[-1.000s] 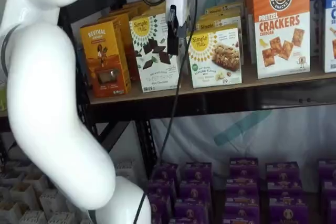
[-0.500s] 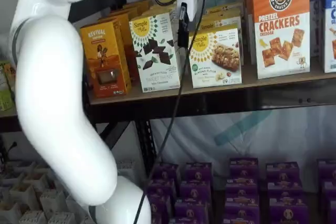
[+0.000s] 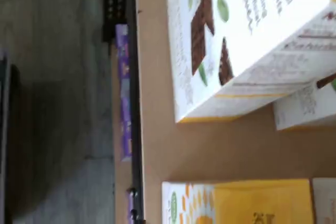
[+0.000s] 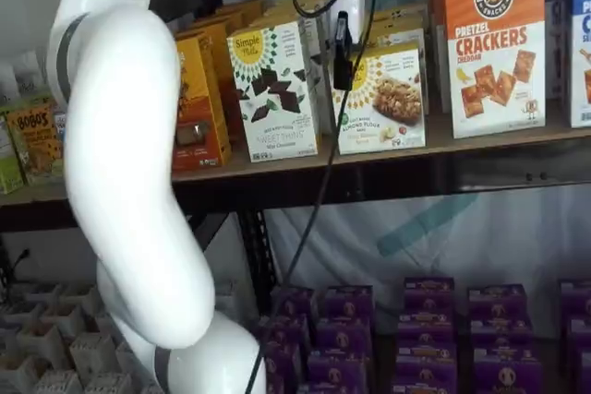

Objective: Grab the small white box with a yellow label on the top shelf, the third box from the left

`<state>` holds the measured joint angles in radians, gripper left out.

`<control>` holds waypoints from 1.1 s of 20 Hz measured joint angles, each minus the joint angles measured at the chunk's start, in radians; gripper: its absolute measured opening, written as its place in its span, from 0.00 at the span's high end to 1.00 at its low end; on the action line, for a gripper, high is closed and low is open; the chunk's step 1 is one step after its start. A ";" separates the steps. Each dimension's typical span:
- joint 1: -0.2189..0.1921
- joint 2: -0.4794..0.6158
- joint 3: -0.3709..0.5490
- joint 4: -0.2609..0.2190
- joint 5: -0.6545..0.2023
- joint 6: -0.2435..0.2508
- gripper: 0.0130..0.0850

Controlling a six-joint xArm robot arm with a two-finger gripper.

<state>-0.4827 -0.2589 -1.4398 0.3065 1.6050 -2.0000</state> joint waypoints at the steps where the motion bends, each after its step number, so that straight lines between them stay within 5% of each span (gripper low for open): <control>1: 0.007 0.009 -0.008 -0.020 0.006 0.003 0.00; 5: 0.031 0.034 -0.027 -0.086 0.026 0.015 0.00; 15: 0.049 0.040 -0.010 -0.113 0.018 0.025 0.00; 22: 0.044 0.037 -0.002 -0.102 0.012 0.020 0.22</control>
<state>-0.4391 -0.2216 -1.4418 0.2046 1.6168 -1.9799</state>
